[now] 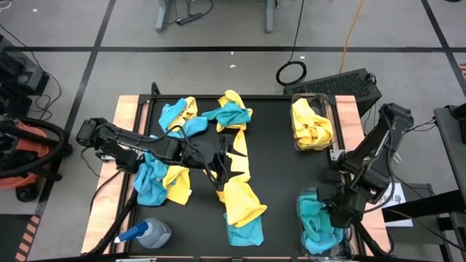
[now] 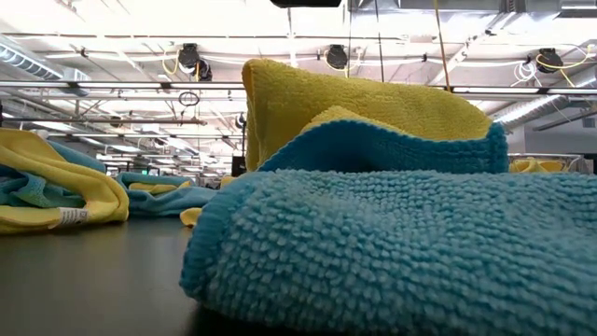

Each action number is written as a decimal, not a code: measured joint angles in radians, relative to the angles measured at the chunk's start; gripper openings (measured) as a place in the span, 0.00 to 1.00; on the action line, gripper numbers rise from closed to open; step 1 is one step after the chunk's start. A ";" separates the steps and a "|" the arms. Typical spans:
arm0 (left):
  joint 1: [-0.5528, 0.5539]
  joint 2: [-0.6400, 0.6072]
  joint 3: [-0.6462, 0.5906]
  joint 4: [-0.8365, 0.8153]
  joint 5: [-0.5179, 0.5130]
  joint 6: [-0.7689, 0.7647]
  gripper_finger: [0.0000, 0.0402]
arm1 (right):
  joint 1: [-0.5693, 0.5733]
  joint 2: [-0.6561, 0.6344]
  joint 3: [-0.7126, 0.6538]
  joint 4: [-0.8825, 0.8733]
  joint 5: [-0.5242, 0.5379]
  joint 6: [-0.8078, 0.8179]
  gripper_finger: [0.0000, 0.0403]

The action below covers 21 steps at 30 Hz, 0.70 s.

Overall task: Sort microfiber towel by color & place in baskets
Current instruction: Put the blue towel into the bottom transparent bin

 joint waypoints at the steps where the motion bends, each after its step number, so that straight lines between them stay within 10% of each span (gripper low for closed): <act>1: 0.000 0.000 0.000 0.000 0.000 0.000 0.68 | 0.001 0.012 -0.007 0.005 -0.001 -0.001 0.26; 6: 0.000 0.000 0.000 -0.004 0.000 0.002 0.68 | 0.004 0.086 -0.037 0.106 -0.005 -0.069 0.03; 21: 0.000 0.000 0.001 -0.006 0.000 0.008 0.68 | 0.005 0.378 -0.041 0.199 -0.077 -0.072 0.01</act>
